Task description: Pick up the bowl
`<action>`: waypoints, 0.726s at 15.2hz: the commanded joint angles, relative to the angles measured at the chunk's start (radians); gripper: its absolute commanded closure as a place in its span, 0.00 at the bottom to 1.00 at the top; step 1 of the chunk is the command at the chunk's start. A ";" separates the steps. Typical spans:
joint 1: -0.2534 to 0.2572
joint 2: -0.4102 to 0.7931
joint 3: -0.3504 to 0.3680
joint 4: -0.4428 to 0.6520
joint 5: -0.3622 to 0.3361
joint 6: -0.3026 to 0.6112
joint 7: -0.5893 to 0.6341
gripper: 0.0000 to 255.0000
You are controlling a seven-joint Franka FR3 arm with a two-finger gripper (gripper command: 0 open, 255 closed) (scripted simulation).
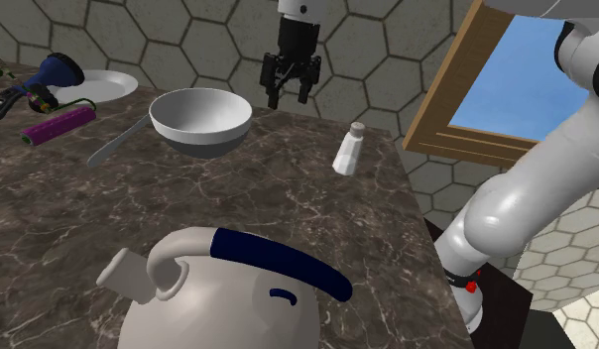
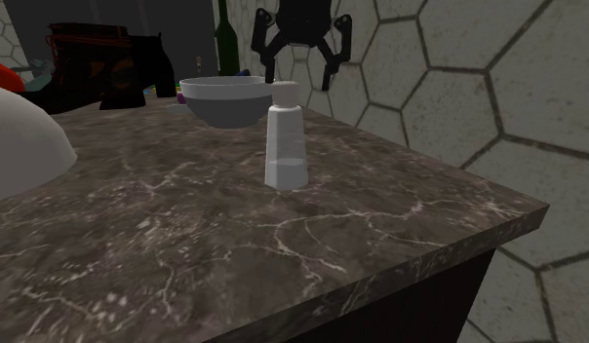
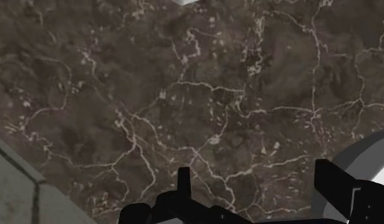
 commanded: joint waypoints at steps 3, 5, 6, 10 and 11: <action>0.028 0.165 0.043 0.194 -0.051 -0.023 0.095 0.00; 0.053 0.254 0.060 0.304 -0.085 -0.042 0.142 0.00; 0.069 0.301 0.066 0.364 -0.104 -0.055 0.165 0.00; 0.076 0.315 0.066 0.342 -0.109 -0.018 0.170 0.00; 0.074 0.311 0.065 0.323 -0.107 -0.004 0.168 0.00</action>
